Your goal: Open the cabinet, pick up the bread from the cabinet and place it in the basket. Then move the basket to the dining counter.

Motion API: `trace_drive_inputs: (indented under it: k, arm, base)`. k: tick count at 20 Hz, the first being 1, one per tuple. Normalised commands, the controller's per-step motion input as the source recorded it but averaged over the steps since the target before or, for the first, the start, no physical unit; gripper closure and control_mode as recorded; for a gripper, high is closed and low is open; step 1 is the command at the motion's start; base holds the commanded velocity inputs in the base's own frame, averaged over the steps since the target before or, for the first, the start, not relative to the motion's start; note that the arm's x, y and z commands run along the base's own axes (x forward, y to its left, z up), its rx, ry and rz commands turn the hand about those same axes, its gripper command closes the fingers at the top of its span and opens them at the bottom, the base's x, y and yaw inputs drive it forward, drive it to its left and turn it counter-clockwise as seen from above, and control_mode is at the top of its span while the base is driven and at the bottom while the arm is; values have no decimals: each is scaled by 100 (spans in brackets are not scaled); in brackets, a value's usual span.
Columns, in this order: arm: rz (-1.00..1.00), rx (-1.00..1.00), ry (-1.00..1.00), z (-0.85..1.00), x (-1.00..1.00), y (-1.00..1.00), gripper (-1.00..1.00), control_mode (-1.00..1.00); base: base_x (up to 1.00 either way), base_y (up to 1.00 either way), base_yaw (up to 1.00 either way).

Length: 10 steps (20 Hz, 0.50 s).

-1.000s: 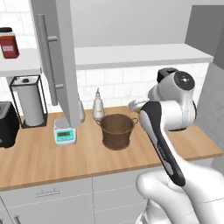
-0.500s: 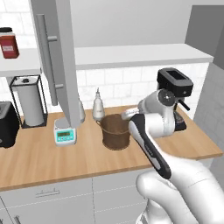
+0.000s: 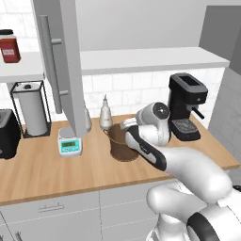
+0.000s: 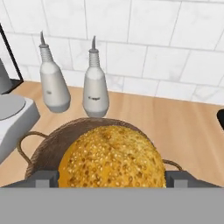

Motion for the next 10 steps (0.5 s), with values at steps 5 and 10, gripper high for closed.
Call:
trace_drive_inputs:
  k: [5,10]
  arm:
    - [0,0,1,-61,33,24,100,-100]
    - [0,0,3,-59,30,4,100,-100]
  base:
    - [0,0,0]
    - [0,0,0]
